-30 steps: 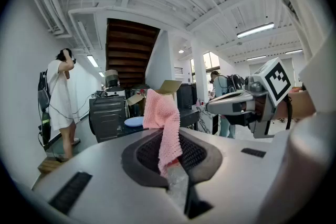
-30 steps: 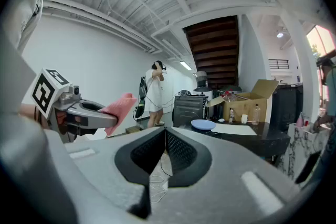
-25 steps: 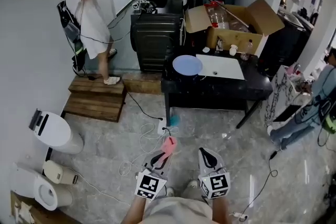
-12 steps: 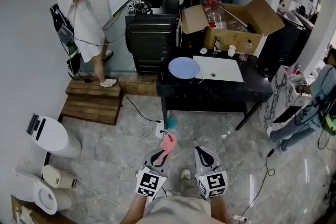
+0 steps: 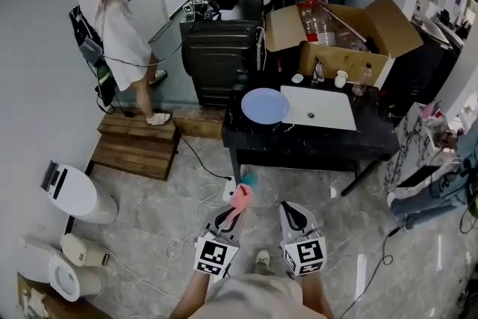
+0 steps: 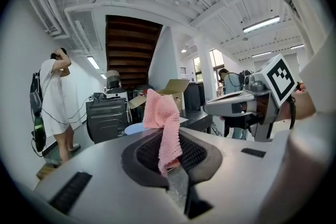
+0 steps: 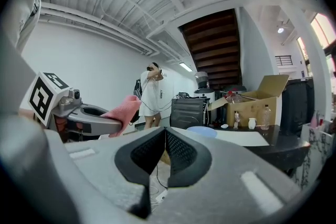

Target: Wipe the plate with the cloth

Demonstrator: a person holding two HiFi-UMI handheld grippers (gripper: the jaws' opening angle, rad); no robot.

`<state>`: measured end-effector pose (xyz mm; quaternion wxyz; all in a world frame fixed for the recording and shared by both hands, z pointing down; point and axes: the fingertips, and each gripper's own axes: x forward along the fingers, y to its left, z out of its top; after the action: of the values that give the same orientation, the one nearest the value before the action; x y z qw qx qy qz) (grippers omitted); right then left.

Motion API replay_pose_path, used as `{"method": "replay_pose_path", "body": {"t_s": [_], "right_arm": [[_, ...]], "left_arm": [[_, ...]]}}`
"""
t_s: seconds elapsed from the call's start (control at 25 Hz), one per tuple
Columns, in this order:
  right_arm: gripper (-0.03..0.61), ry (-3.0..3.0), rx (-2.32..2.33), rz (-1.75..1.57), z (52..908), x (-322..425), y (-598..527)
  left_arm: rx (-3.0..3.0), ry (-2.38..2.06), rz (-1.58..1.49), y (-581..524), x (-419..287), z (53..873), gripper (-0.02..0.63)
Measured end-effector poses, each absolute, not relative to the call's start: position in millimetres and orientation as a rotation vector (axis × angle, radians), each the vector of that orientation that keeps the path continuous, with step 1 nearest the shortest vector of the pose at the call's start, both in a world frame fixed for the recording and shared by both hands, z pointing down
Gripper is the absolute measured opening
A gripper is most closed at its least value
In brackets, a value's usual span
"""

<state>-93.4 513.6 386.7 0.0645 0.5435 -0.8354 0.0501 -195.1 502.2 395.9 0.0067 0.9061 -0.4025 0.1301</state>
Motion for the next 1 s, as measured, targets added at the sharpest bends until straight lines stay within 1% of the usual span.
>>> {"method": "replay_pose_path", "body": {"t_s": [0.52,1.0], "right_arm": [[0.006,-2.577,1.557,0.184,390.5,-45.7,441.8],[0.006,-2.638,1.469,0.234,403.4,-44.2,407.9]], "left_arm": [[2.803,-1.319,0.435,434.0,-139.2,394.9,0.034],[2.726,-1.412,0.508,407.5,-145.3,406.2,0.034]]}}
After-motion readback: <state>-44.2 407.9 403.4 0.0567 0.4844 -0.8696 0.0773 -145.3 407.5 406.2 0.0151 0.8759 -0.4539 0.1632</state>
